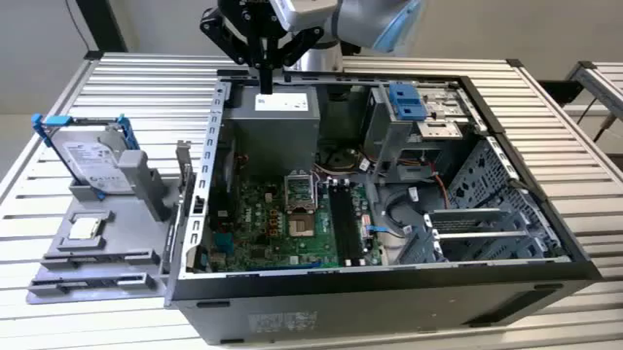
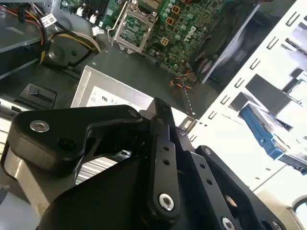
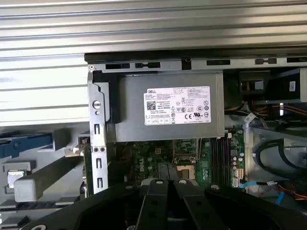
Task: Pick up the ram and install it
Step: 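Reach for the ram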
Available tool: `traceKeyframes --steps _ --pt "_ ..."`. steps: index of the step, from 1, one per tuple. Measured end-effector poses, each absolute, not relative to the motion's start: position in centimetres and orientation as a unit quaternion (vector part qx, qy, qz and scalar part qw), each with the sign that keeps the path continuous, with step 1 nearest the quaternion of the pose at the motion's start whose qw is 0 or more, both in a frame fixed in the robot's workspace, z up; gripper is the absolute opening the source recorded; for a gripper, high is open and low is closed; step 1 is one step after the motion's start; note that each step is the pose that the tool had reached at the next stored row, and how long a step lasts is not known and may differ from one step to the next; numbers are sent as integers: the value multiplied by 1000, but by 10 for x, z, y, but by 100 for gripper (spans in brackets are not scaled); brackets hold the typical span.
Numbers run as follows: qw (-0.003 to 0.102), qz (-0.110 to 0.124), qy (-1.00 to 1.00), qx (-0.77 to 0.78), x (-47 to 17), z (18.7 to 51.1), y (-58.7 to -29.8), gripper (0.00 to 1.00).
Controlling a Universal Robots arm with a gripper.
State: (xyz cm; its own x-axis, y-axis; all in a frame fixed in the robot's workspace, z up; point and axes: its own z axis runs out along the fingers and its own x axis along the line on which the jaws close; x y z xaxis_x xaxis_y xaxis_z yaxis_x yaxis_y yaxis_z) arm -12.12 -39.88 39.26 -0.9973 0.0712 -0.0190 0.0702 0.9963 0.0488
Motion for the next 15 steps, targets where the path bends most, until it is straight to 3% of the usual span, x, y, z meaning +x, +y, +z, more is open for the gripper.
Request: traceKeyframes --steps 15 --pt "10 24 999 35 -124 393 -399 0"
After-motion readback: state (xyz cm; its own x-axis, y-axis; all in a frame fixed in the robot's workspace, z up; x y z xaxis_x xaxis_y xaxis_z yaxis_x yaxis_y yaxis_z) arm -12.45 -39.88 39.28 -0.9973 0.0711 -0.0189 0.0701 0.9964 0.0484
